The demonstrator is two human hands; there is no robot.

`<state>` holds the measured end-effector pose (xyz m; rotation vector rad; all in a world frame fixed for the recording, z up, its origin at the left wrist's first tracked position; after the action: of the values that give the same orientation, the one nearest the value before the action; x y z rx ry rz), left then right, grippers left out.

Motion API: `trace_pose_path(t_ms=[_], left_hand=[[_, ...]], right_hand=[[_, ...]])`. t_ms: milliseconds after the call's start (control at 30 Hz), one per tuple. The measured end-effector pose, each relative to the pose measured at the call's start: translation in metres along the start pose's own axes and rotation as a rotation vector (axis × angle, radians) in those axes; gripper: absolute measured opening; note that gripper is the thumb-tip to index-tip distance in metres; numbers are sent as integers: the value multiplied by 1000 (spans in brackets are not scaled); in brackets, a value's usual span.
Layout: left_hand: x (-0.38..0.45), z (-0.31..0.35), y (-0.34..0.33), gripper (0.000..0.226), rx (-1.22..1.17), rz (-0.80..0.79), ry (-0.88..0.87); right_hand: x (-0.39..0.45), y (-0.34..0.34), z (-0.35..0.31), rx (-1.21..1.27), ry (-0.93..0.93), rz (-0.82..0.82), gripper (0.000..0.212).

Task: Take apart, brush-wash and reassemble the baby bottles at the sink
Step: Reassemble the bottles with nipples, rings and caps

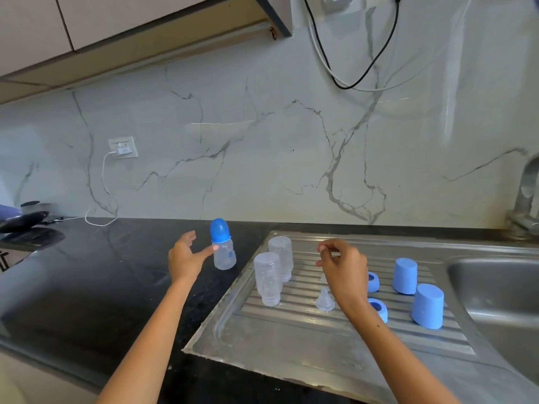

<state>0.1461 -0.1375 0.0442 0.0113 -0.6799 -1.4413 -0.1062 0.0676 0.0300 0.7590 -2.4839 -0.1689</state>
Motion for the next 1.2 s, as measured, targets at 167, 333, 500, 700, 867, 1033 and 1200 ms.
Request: trace_pose_path(t_ms=[167, 333, 500, 700, 867, 1033, 1200], left_hand=[[-28, 59, 23, 42, 24, 106, -238], [-83, 131, -5, 22, 44, 127, -562], [-116, 160, -80, 16, 52, -123, -645], [-119, 141, -168, 40, 210, -475, -364], [-111, 117, -196, 51, 358, -557, -176], [-108, 111, -205, 29, 379, -598, -119], [-104, 107, -211, 6, 324, -590, -119]], right_hand=[[2, 8, -2, 24, -7, 18, 14], [5, 42, -5, 92, -22, 74, 15], [31, 91, 2, 31, -3, 72, 15], [65, 99, 19, -439, 104, -310, 16], [68, 71, 27, -763, 219, -688, 37], [70, 49, 38, -974, 226, -872, 57], [70, 45, 46, -1021, 228, -930, 56]])
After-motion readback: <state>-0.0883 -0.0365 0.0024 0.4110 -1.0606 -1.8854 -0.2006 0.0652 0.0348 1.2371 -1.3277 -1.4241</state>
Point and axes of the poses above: each hand's wrist, its own x-axis towards the middle knuckle, its own y-axis out of the back of the hand, z = x × y, the point moved 4 cm from there along x, towards the middle knuckle, and after that the axes turned 1 degree about x, right-handed, at the moved point
